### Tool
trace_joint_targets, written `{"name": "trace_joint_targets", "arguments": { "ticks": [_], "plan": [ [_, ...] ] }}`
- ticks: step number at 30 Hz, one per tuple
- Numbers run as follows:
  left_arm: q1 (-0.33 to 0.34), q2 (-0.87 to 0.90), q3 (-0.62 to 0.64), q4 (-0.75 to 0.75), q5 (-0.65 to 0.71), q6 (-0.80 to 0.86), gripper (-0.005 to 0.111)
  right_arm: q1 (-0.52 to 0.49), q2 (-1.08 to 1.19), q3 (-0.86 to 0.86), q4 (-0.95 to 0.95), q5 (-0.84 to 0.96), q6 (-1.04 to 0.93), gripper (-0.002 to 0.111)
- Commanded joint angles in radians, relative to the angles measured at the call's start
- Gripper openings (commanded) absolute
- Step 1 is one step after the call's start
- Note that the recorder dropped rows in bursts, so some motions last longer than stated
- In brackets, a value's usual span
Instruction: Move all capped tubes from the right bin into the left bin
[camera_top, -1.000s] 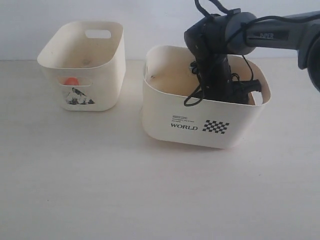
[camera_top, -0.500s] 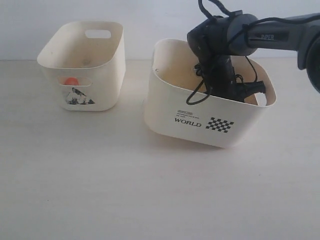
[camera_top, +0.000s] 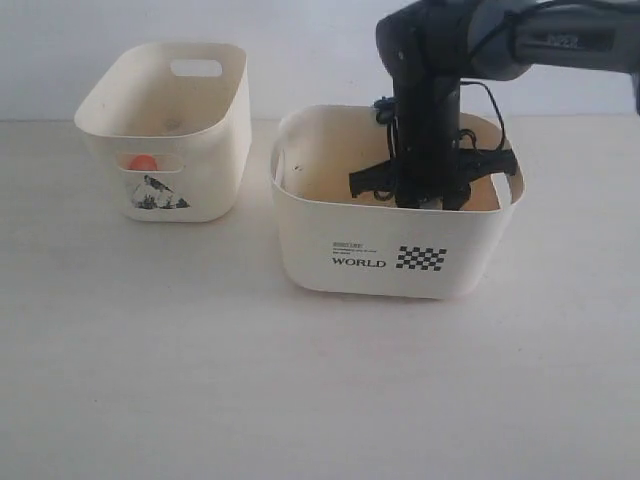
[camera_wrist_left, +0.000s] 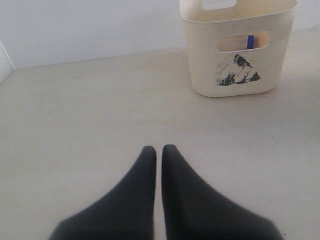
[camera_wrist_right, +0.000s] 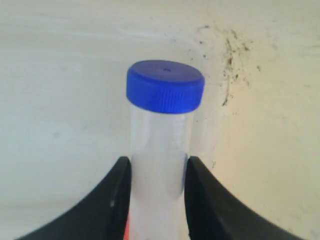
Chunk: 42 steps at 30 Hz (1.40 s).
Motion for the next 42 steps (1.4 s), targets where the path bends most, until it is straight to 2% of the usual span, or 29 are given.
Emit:
{"name": "trace_joint_targets", "arguments": {
  "ticks": [1,11,16,21,25,29,36,39,41,42],
  "plan": [
    [0.000,0.000,-0.004,-0.006,-0.008,-0.010,0.004,0.013,-0.083,0.003,-0.004,0.007,-0.006,0.000],
    [0.000,0.000,-0.004,-0.006,-0.008,-0.010,0.004,0.031,-0.166,0.003,-0.004,0.007,-0.033,0.000],
    [0.000,0.000,-0.004,-0.006,-0.008,-0.010,0.004,0.103,-0.226,0.003,-0.004,-0.006,-0.135,0.000],
    [0.000,0.000,-0.004,-0.006,-0.008,-0.010,0.004,0.205,-0.330,0.003,-0.006,-0.220,-0.226,0.000],
    [0.000,0.000,-0.004,-0.006,-0.008,-0.010,0.004,0.276,-0.350,0.003,0.001,-0.525,-0.330,0.000],
    [0.000,0.000,-0.004,-0.006,-0.008,-0.010,0.004,0.319,-0.282,0.003,0.021,-0.812,-0.400,0.000],
    [0.000,0.000,-0.004,-0.006,-0.008,-0.010,0.004,0.318,-0.082,-0.016,0.038,-1.263,-0.404,0.000],
    [0.000,0.000,-0.004,-0.006,-0.008,-0.010,0.004,0.316,0.020,-0.108,0.038,-1.270,-0.411,0.004],
    [0.000,0.000,-0.004,-0.006,-0.008,-0.010,0.004,0.311,0.081,-0.181,0.038,-1.203,-0.411,0.016],
    [0.000,0.000,-0.004,-0.006,-0.008,-0.010,0.004,0.307,0.112,-0.219,0.038,-1.174,-0.411,0.026]
  ]
}}
